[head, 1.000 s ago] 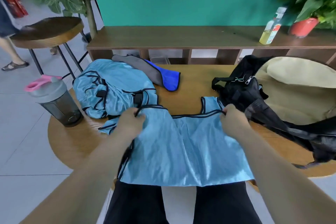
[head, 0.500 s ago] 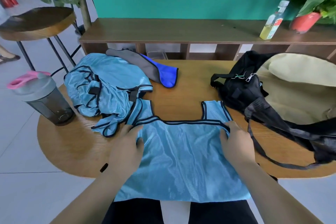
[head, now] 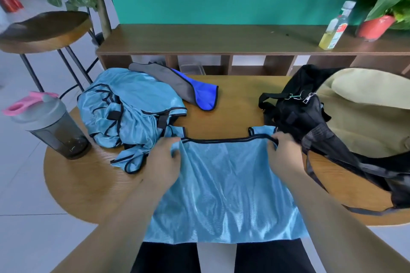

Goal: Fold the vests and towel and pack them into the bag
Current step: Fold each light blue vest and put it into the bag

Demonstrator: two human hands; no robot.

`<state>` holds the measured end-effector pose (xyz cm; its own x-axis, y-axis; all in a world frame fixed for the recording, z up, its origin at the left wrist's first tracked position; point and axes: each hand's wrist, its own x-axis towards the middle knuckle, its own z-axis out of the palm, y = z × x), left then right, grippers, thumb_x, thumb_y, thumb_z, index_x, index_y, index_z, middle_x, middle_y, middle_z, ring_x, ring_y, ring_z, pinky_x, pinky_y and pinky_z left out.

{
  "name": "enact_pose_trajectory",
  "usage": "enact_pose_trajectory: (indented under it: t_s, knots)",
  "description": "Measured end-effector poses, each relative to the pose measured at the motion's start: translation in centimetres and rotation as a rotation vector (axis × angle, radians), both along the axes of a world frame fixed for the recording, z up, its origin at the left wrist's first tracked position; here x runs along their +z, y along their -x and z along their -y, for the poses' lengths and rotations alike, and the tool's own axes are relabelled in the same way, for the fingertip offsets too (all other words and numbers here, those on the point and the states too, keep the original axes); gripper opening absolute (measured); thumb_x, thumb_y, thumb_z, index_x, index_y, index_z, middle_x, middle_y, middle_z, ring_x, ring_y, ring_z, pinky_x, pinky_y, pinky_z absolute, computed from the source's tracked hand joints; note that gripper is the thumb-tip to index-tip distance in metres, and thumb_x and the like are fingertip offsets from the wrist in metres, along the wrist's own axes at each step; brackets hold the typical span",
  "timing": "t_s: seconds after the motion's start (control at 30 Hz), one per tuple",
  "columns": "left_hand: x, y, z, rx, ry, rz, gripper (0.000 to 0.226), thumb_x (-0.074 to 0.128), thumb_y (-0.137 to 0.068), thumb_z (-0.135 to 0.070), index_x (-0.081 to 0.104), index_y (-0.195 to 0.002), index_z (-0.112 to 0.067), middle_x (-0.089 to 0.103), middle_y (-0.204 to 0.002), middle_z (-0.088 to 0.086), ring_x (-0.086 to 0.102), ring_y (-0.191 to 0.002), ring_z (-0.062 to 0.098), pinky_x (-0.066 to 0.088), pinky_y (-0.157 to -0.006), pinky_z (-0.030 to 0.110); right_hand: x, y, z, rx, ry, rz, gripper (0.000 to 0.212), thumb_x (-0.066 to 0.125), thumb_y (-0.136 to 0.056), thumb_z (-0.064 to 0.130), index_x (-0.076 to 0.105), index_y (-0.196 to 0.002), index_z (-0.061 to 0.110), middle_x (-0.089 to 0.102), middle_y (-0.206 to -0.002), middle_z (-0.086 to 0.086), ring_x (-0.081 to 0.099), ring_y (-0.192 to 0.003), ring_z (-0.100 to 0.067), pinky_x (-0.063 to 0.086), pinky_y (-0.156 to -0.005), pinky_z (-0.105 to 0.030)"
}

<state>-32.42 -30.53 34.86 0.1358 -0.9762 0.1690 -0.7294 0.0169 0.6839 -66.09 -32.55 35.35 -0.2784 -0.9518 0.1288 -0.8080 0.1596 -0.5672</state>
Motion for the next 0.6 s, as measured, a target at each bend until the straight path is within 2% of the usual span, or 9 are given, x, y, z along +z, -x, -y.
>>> enact_pose_trajectory:
  t_s: [0.07,0.17,0.4,0.53,0.6]
  knots:
    - [-1.9,-0.2,-0.2,-0.041,0.053,0.198,0.044,0.060,-0.097,-0.004,0.065,-0.139,-0.016,0.061,-0.142,0.004,0.058,-0.127,0.028,0.048,-0.108,0.039,-1.5,0.3,-0.1,-0.002,0.031,-0.048,0.019,0.057,-0.104,0.019,0.063,-0.119,0.009,0.058,-0.123,-0.012,0.061,-0.100,-0.035,0.041,-0.078,-0.034]
    - [-2.5,-0.2,-0.1,-0.003,0.088,0.344,0.046,0.059,-0.096,-0.010,0.061,-0.142,-0.011,0.058,-0.147,0.008,0.050,-0.136,0.033,0.046,-0.113,0.050,-2.1,0.4,-0.1,-0.014,0.094,-0.060,0.019,0.058,-0.104,0.017,0.064,-0.118,0.008,0.060,-0.122,-0.012,0.061,-0.099,-0.033,0.041,-0.078,-0.033]
    - [-2.2,0.3,-0.6,0.020,0.072,0.405,0.050,0.057,-0.097,-0.017,0.056,-0.147,-0.008,0.058,-0.142,0.010,0.051,-0.132,0.032,0.046,-0.111,0.047,-1.9,0.3,-0.3,-0.067,0.128,-0.091,0.015,0.059,-0.102,0.014,0.064,-0.114,0.006,0.061,-0.116,-0.013,0.062,-0.094,-0.034,0.040,-0.075,-0.032]
    - [-2.2,0.6,-1.6,-0.063,0.116,0.401,0.049,0.058,-0.098,-0.015,0.057,-0.147,-0.010,0.057,-0.146,0.007,0.050,-0.137,0.028,0.047,-0.112,0.048,-1.9,0.4,-0.9,-0.055,0.124,-0.091,0.018,0.061,-0.101,0.013,0.065,-0.116,0.004,0.061,-0.120,-0.012,0.063,-0.097,-0.031,0.040,-0.075,-0.031]
    - [-1.9,0.6,-2.3,-0.137,0.168,0.372,0.049,0.062,-0.097,-0.008,0.059,-0.145,-0.011,0.056,-0.145,0.003,0.049,-0.137,0.023,0.047,-0.114,0.042,-1.9,0.5,-1.4,-0.014,0.142,-0.093,0.015,0.062,-0.100,0.012,0.066,-0.112,0.005,0.062,-0.118,-0.009,0.061,-0.096,-0.027,0.040,-0.075,-0.031]
